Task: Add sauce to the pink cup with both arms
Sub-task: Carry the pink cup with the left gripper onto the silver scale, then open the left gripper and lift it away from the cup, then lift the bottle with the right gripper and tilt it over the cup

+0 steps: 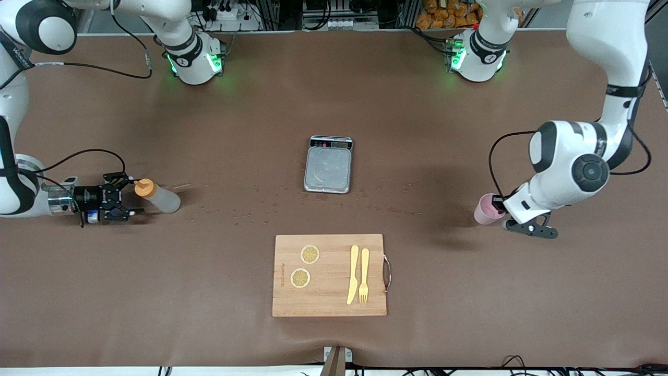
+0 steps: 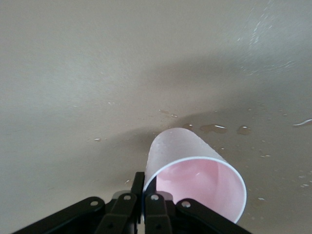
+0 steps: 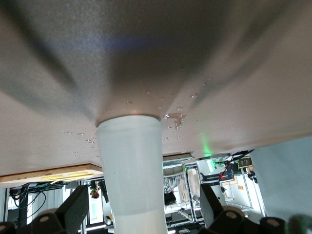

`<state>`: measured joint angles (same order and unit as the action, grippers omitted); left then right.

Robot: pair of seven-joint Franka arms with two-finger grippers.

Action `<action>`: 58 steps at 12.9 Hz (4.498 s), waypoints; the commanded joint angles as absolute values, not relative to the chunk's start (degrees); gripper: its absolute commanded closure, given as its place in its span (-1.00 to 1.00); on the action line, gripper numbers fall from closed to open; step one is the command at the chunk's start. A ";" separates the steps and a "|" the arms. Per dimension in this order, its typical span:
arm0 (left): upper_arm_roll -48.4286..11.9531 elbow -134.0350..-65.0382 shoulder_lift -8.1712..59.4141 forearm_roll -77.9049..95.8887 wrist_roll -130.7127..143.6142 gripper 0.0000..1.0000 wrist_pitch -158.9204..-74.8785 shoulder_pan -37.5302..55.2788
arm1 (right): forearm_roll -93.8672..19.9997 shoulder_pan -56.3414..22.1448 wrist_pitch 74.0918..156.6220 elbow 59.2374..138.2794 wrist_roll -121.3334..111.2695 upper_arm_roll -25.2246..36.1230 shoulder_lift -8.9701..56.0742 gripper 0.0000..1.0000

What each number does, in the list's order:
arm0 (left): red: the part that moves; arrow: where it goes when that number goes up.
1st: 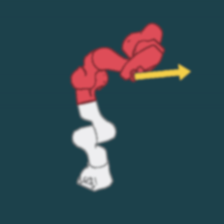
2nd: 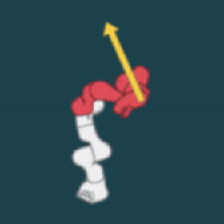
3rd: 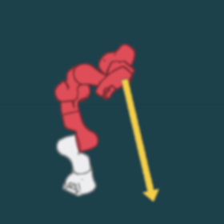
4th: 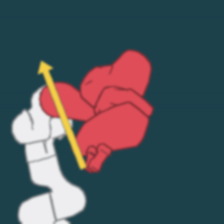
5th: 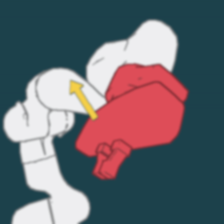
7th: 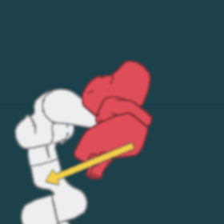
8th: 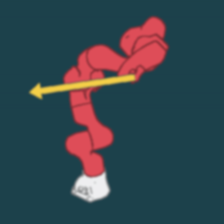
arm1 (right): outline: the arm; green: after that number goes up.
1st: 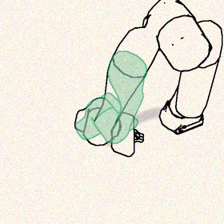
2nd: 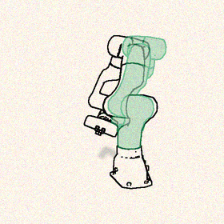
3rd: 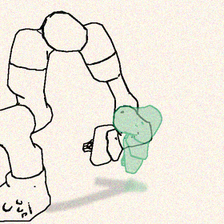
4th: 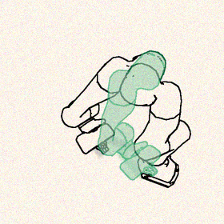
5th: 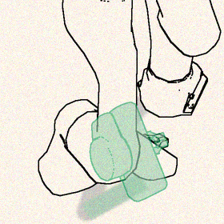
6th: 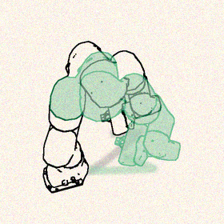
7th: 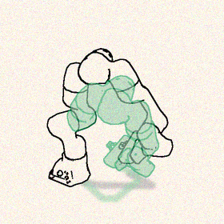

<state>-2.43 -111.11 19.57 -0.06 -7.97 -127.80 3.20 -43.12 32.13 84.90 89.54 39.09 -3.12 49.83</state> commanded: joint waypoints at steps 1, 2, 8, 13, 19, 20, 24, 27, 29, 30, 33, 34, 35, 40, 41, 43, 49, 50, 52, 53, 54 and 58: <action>-3.51 -111.88 13.46 1.40 -8.09 1.00 -122.89 3.08 | -44.74 32.00 84.46 88.33 39.90 -3.51 50.98 -1.00; -4.73 -111.88 12.32 2.97 -7.22 1.00 -120.52 3.16 | -44.82 31.04 84.55 88.42 39.90 -3.52 51.06 -1.00; -20.01 -109.70 11.77 4.31 17.18 1.00 -117.51 3.86 | -46.41 28.92 84.81 88.68 38.23 -3.52 51.77 -1.00; -26.54 -103.38 20.02 4.22 37.75 1.00 -117.60 12.89 | -46.41 29.09 84.64 89.29 35.77 -3.52 51.86 -0.38; -26.37 -95.55 29.78 3.61 52.45 1.00 -119.53 21.61 | -46.76 29.00 84.11 89.03 35.77 -3.52 51.59 0.38; -26.19 -94.23 31.45 3.60 53.95 1.00 -120.58 23.10 | -46.76 29.00 83.94 88.86 36.03 -3.52 51.50 0.38; -26.10 -93.69 34.44 0.44 57.83 1.00 -121.72 26.44 | -46.76 28.57 83.23 88.07 37.00 -3.60 50.72 0.38; -26.02 -92.46 36.56 -0.09 59.59 1.00 -123.92 27.25 | -46.50 26.90 82.62 85.88 43.48 -4.04 48.96 0.37; -26.02 -92.29 38.22 -0.09 60.81 0.92 -128.64 27.42 | -46.41 26.11 82.35 85.34 44.91 -4.04 48.25 0.37; -26.02 -92.29 38.93 -0.35 61.86 -0.04 -130.85 27.42 | -46.32 25.76 82.35 84.73 45.43 -4.13 48.16 0.37; -25.05 -92.29 37.54 -5.53 62.05 -1.00 -131.66 27.07 | -46.06 23.92 82.18 83.50 49.91 -4.13 46.94 0.34; -25.05 -92.37 37.18 -5.54 61.88 -1.00 -131.49 26.72 | -45.79 22.51 82.18 83.41 51.40 -3.96 45.89 0.34; -25.05 -92.46 36.05 -5.62 61.61 -1.00 -131.22 26.02 | -45.70 21.19 82.35 83.41 53.07 -3.78 44.57 0.34; -25.31 -92.55 27.44 -5.80 52.23 -1.00 -118.67 18.92 | -41.67 16.45 84.02 83.41 58.87 -3.52 39.47 0.35; -25.57 -92.64 25.94 -5.54 50.82 -1.00 -117.61 17.42 | -40.36 15.22 84.98 83.41 60.37 -3.52 37.81 0.35; -25.58 -92.64 23.22 -5.45 47.57 -1.00 -114.45 15.57 | -35.71 11.45 87.18 83.50 64.58 -3.60 34.47 0.35; -25.66 -92.90 16.27 -5.01 35.43 -1.00 -107.76 7.66 | -22.34 -1.91 90.00 83.50 80.48 -3.60 27.34 0.35; -25.66 -92.99 15.39 -5.01 33.42 -1.00 -107.06 6.52 | -21.02 -3.33 90.35 83.50 82.77 -3.60 26.72 0.35; -25.58 -92.99 13.37 -4.92 29.72 -1.00 -104.08 4.93 | -17.60 -7.36 90.61 83.50 87.60 -3.69 25.76 0.35; -25.05 -93.34 12.23 -4.92 28.23 -1.00 -103.11 4.23 | -15.32 -9.64 90.88 83.50 90.93 -3.69 25.40 0.35; -23.13 -94.21 9.95 -4.49 25.25 -1.00 -101.96 4.91 | -13.81 -11.67 91.31 83.58 94.19 -3.69 25.23 0.37; -11.79 -97.91 2.91 -2.29 10.32 -1.00 -97.14 8.35 | -6.79 -18.96 93.51 84.29 107.72 -3.78 24.17 0.59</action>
